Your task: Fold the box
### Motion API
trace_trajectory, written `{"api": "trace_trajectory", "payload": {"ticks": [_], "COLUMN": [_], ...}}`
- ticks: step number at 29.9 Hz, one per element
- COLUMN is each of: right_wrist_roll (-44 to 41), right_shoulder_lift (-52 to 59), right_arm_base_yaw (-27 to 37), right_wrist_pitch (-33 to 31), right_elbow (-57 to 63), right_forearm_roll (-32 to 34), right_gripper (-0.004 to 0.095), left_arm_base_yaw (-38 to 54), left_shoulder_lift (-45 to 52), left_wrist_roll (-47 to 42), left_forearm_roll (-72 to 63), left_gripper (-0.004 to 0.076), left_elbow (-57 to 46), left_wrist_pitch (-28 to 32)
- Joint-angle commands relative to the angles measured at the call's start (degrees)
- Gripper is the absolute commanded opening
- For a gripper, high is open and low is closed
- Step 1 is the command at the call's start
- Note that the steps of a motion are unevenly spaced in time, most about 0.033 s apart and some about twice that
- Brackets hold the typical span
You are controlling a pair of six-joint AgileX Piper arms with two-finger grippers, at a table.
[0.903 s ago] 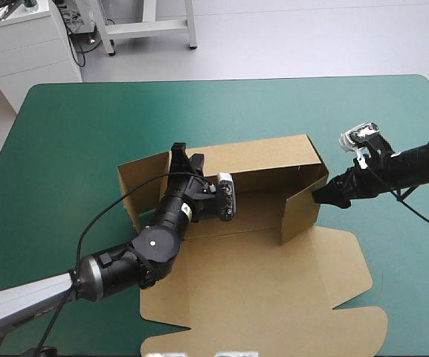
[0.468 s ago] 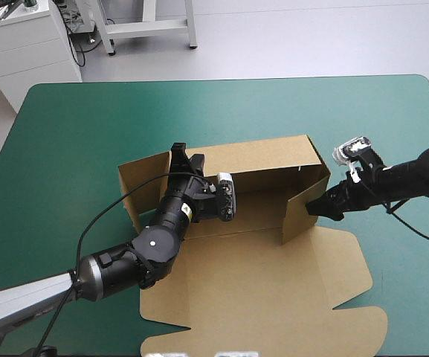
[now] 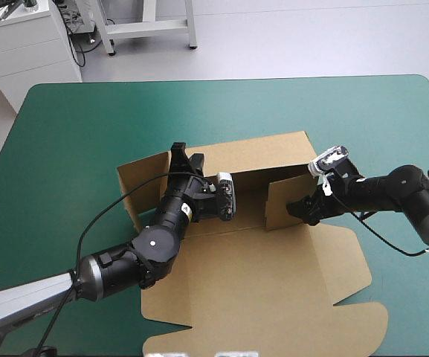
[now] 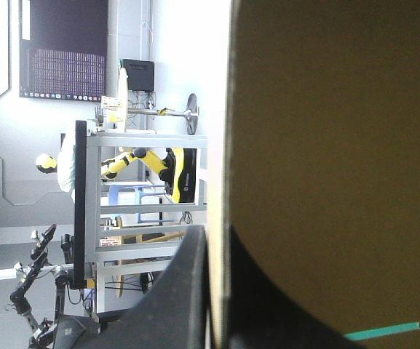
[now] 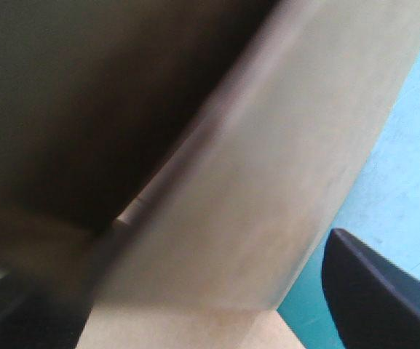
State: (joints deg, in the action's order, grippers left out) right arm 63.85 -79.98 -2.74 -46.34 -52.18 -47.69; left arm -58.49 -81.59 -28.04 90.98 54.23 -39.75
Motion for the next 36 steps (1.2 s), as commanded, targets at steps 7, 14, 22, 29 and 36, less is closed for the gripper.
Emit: {"api": "trace_trajectory", "payload": {"ticks": [7,14,22,29,36], "right_wrist_roll": [-0.2,3.3,3.8,7.0,16.4], "right_shoulder_lift": [6.9,6.3,5.7,2.7,1.7], "right_arm_base_yaw": [-0.3,-2.5,-5.6,-5.6,-5.6], "right_wrist_pitch": [7.5,11.6,17.3,19.4,20.1], "right_elbow": [-1.3,-1.3,-1.3,-1.3,-1.3], "right_forearm_roll": [-4.5,-6.4,-7.3,-11.0,-18.5], "right_gripper": [0.0738,0.0738,0.0733,0.0644,0.0182], "left_arm_base_yaw": [0.0,0.0,0.0,0.0,0.0], "left_shoulder_lift": [1.7,1.7,1.7,1.7,1.7], "left_wrist_roll": [-1.3,-1.3,-1.3,-1.3,-1.3], "left_forearm_roll": [2.9,2.9,2.9,2.9,2.9], "left_gripper": [-0.0032,-0.0032,-0.0032,-0.0032,-0.0032], "left_elbow": [1.9,1.9,1.9,1.9,1.9], "left_wrist_pitch": [-0.9,-0.8,-0.6,-0.5,0.3]}}
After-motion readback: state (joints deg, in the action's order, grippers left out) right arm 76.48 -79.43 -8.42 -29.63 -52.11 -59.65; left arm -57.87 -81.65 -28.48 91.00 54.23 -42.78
